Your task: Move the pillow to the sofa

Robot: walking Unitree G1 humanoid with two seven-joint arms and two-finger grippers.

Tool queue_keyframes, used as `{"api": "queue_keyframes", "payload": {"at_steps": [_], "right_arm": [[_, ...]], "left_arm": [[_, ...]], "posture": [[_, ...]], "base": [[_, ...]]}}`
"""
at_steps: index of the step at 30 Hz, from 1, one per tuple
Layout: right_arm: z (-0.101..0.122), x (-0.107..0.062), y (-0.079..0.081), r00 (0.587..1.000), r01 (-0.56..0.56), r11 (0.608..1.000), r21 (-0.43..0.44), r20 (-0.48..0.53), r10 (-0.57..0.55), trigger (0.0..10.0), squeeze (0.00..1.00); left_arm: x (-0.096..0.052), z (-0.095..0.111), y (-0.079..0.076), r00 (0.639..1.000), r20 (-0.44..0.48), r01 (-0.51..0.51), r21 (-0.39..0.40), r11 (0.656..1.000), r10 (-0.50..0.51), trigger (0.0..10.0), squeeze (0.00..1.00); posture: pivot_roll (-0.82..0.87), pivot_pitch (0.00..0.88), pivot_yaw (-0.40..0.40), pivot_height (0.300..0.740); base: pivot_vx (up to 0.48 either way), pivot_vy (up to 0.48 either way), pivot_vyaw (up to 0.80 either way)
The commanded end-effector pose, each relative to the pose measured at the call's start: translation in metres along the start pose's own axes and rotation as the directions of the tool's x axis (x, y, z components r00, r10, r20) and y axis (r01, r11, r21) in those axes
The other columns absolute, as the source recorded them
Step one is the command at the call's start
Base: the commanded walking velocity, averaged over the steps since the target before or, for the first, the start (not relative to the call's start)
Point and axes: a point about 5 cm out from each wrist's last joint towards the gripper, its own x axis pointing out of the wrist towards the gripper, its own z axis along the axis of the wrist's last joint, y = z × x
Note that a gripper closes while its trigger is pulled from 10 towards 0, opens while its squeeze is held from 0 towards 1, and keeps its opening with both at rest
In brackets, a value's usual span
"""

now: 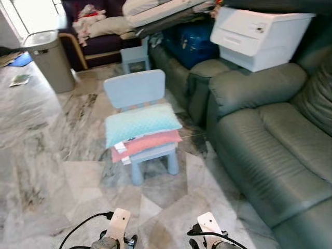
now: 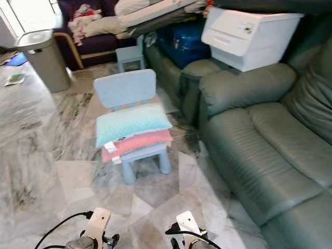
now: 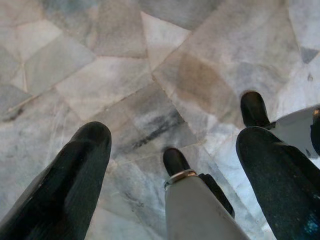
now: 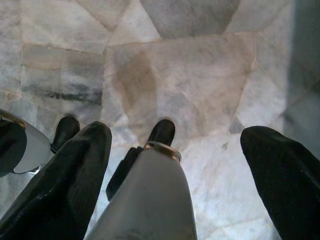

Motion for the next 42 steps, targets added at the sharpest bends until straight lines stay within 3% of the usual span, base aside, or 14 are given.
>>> {"api": "queue_keyframes", "payload": {"at_steps": [1,24,27,31,33,36,37,39,42], "right_arm": [[0.003,0.001,0.003,1.0,-0.011,1.0,-0.001,0.007,0.011,10.0,0.0],[0.002,0.001,0.002,1.0,-0.013,1.0,0.0,0.005,0.013,10.0,0.0],[0.002,0.0,0.002,1.0,-0.004,1.0,0.018,0.008,0.004,10.0,0.0],[0.003,0.0,0.003,0.998,0.012,0.995,0.097,0.053,-0.018,10.0,0.0],[0.003,-0.001,0.003,0.997,0.015,0.991,0.135,0.071,-0.025,10.0,0.0],[0.005,-0.001,0.003,0.993,0.006,0.978,0.209,0.116,-0.031,10.0,0.0],[0.02,-0.004,-0.021,0.977,0.004,0.971,0.239,0.206,-0.054,10.0,0.0],[0.042,-0.012,-0.054,0.94,-0.003,0.964,0.264,0.331,-0.087,10.0,0.0],[0.05,-0.015,-0.063,0.919,-0.004,0.96,0.279,0.381,-0.107,10.0,0.0]], "left_arm": [[-0.001,-0.001,0.007,1.0,-0.004,-0.025,-0.008,1.0,0.025,10.0,0.0],[-0.001,-0.001,0.009,0.999,-0.012,-0.032,-0.019,0.999,0.032,10.0,0.0],[-0.001,0.0,0.01,0.999,-0.008,-0.045,-0.046,0.998,0.045,10.0,0.0],[0.0,0.02,0.016,0.993,0.08,-0.07,-0.161,0.985,0.084,10.0,0.0],[0.0,0.026,0.016,0.991,0.104,-0.062,-0.18,0.982,0.082,10.0,0.0],[-0.006,0.025,0.035,0.982,0.174,-0.036,-0.208,0.978,0.073,10.0,0.0],[-0.007,0.025,0.04,0.978,0.194,-0.032,-0.213,0.977,0.074,10.0,0.0],[-0.009,0.027,0.043,0.972,0.223,-0.022,-0.227,0.974,0.074,10.0,0.0],[-0.009,0.031,0.044,0.965,0.252,-0.016,-0.23,0.973,0.075,10.0,0.0]], "posture": [[-0.08,0.04,0.048,0.74],[-0.08,0.052,0.045,0.74],[-0.08,0.052,0.045,0.74],[-0.08,0.063,0.044,0.74],[-0.07,0.064,0.043,0.74],[-0.07,0.077,0.042,0.74],[-0.07,0.079,0.042,0.74],[-0.07,0.085,0.04,0.74],[-0.07,0.088,0.04,0.74]], "base": [[0.0,0.0,0.0],[0.0,0.0,0.0],[0.0,0.0,0.0],[0.0,0.0,0.0],[0.0,0.0,0.0],[0.0,0.0,0.0],[0.0,0.0,0.0],[0.0,0.0,0.0],[0.0,0.0,0.0]]}}
